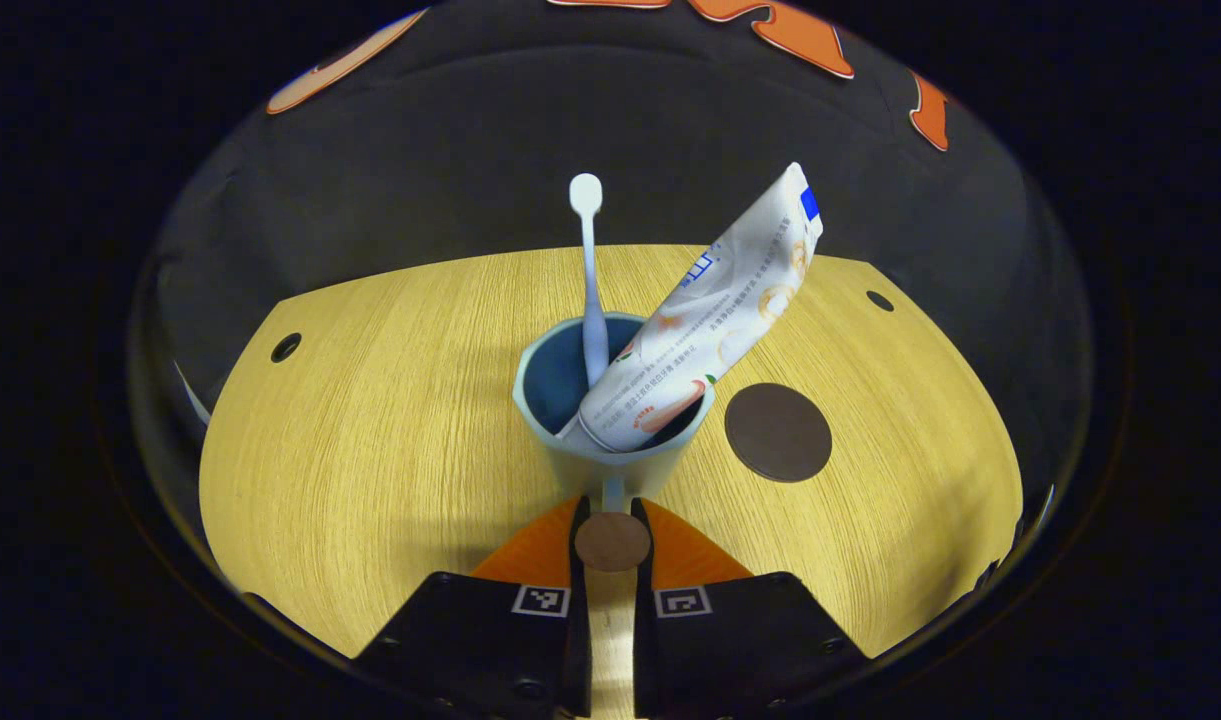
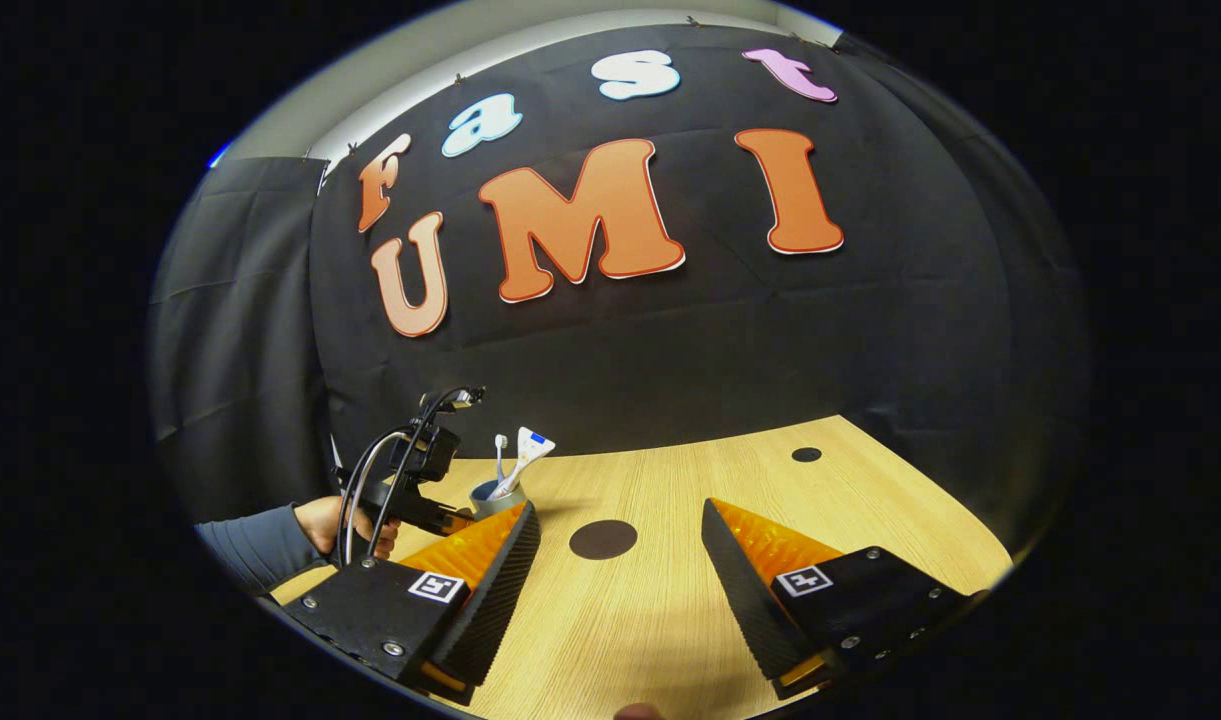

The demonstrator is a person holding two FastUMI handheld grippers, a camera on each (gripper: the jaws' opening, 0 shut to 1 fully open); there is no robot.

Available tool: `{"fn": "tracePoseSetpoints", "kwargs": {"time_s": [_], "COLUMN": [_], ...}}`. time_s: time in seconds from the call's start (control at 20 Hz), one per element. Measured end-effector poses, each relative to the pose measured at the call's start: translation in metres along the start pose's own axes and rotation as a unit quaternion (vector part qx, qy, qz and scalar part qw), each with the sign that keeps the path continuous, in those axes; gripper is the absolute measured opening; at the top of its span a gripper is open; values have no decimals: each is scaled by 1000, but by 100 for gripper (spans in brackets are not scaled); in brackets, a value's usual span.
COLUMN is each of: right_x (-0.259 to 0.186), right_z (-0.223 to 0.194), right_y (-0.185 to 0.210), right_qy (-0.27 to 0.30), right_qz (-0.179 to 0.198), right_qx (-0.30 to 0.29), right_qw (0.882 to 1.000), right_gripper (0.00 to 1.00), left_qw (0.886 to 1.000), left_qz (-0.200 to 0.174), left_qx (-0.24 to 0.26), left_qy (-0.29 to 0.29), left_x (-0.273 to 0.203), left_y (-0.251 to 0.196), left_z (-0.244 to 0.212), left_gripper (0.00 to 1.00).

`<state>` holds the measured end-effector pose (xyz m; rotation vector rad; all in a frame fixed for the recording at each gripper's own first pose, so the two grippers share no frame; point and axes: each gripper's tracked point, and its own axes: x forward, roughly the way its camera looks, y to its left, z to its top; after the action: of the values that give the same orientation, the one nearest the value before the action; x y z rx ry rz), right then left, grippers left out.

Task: Put the toothbrush and toothpaste on the desktop into the cup, then pick up the cup and place it on the coaster on the desktop.

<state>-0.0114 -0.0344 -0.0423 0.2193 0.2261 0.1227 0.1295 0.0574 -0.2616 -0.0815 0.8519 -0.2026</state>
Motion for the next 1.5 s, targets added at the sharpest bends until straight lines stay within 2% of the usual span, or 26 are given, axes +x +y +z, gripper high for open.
{"fn": "tracePoseSetpoints", "kwargs": {"time_s": [0.2,0.45,0.55,0.65,0.75,0.85,1.0,1.1,1.25,1.5], "right_x": [0,2,3,3,3,3,4,6,7,5], "right_z": [-2,-5,-6,-6,-6,-6,-13,-17,-19,-18], "right_y": [1,8,9,7,5,2,-3,-6,-7,-7], "right_qy": [3,6,7,7,6,4,12,15,19,17], "right_qz": [0,7,8,7,5,4,1,-2,-2,-3], "right_qx": [2,2,2,2,3,3,7,9,12,11], "right_qw": [1000,1000,1000,1000,1000,1000,1000,1000,1000,1000], "right_gripper": [97,97,97,97,97,97,97,98,98,97], "left_qw": [1000,999,998,997,996,995,993,995,996,998], "left_qz": [-2,5,9,19,21,26,30,22,19,9], "left_qx": [2,37,57,69,67,68,63,46,33,16], "left_qy": [-4,14,33,38,54,67,97,85,77,62], "left_x": [-1,-3,-1,1,0,4,17,20,13,16], "left_y": [1,5,4,4,6,8,6,3,7,3], "left_z": [-1,-2,-3,3,6,5,-11,-11,-7,-8], "left_gripper": [16,17,24,28,35,37,35,26,20,20]}}
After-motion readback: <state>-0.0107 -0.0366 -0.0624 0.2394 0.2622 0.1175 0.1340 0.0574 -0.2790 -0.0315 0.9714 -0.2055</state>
